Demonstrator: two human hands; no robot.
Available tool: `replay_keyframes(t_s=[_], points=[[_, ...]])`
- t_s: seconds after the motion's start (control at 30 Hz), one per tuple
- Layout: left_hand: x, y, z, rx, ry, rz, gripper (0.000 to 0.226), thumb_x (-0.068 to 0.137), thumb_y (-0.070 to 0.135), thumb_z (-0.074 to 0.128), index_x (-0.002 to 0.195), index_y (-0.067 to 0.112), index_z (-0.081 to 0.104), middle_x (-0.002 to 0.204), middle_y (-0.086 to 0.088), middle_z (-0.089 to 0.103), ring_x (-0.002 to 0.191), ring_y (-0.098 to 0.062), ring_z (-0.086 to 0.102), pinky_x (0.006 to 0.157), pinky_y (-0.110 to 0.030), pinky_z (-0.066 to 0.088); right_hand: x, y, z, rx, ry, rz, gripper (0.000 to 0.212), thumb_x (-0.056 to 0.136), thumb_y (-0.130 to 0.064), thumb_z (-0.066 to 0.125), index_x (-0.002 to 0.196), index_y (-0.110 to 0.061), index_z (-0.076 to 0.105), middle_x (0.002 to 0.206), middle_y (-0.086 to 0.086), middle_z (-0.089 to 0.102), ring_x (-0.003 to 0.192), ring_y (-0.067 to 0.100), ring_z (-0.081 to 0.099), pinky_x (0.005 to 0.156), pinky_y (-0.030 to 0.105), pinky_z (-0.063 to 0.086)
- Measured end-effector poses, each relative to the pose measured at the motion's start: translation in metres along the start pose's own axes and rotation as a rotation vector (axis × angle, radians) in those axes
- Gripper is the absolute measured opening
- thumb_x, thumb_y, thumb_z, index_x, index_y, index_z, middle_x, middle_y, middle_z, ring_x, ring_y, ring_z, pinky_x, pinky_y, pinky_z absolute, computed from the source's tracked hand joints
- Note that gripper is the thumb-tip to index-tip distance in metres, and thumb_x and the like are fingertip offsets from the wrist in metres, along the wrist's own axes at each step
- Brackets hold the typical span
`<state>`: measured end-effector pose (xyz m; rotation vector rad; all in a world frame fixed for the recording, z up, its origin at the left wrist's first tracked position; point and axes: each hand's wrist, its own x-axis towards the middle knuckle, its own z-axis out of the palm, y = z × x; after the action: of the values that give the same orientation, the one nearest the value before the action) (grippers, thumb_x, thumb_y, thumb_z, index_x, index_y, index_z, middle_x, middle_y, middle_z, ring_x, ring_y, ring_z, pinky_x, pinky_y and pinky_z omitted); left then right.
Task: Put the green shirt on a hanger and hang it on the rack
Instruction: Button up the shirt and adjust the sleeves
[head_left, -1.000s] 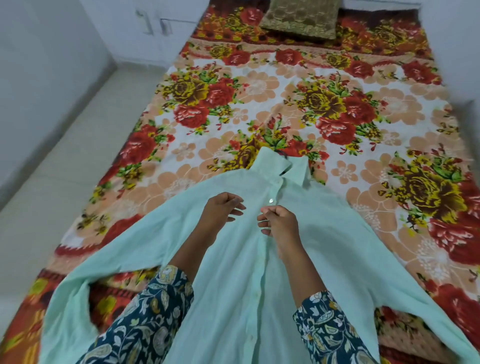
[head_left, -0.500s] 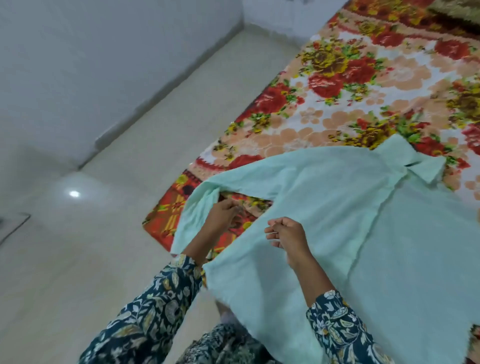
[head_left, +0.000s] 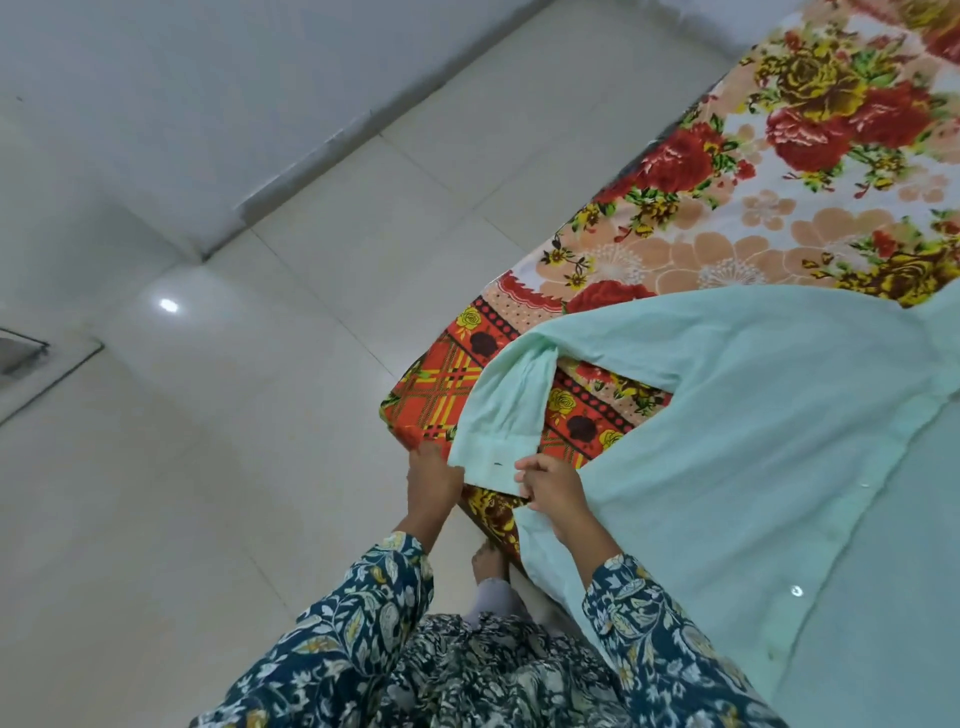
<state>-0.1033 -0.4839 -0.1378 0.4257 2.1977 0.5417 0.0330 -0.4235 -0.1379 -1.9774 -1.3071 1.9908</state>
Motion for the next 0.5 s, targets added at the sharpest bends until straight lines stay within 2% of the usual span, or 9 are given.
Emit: replay_keyframes(t_s=[0.1,0.17,0.27,0.4,0.5], points=[[0.007,-0.003,0.0,-0.115,-0.15,-0.062,0.009,0.08,0.003,0.054,0.08,0.011,0.05,0.083,-0.009,0.055,0.078,-0.024,0.054,0.069,-0.032,0.043,0.011,0.003,0.013,-0.144,0.007,-0.059,0.017,0.083,-0.004,0.053,0.091,-0.016,0.062,0.08,0.005,0.059,0.069,0.017,0.053,0.063,0.03,0.043],[0.012,-0.005,0.002,-0.193,-0.215,-0.061,0.019,0.081,-0.002,0.049,0.069,0.013,0.051,0.073,-0.007,0.056,0.069,-0.02,0.053,0.064,-0.028,0.043,0.018,0.007,0.022,-0.319,0.005,-0.139,0.022,0.081,-0.007,0.059,0.102,-0.013,0.063,0.1,0.009,0.062,0.086,0.021,0.06,0.074,0.031,0.047],[0.016,-0.004,0.004,-0.22,-0.2,-0.04,0.018,0.083,-0.002,0.048,0.075,0.011,0.056,0.072,-0.002,0.056,0.069,-0.016,0.052,0.058,-0.024,0.041,0.024,0.015,0.033,-0.563,0.056,-0.238,0.034,0.081,-0.016,0.065,0.114,-0.012,0.057,0.118,0.008,0.054,0.11,0.023,0.055,0.088,0.036,0.049],[0.02,-0.011,0.011,-0.057,-0.182,0.053,0.019,0.083,-0.001,0.048,0.093,0.003,0.063,0.094,-0.011,0.063,0.088,-0.023,0.056,0.071,-0.03,0.045,0.026,0.018,0.038,-0.841,0.079,-0.36,0.039,0.085,-0.024,0.061,0.12,-0.012,0.049,0.122,0.008,0.049,0.118,0.025,0.046,0.087,0.038,0.045],[0.018,-0.01,0.014,0.134,-0.19,0.19,0.024,0.079,-0.007,0.042,0.088,0.002,0.063,0.094,-0.013,0.061,0.091,-0.028,0.057,0.076,-0.035,0.045,0.029,0.016,0.037,-0.927,0.119,-0.459,0.025,0.093,-0.018,0.045,0.114,-0.007,0.052,0.117,0.01,0.052,0.114,0.028,0.048,0.081,0.036,0.044]])
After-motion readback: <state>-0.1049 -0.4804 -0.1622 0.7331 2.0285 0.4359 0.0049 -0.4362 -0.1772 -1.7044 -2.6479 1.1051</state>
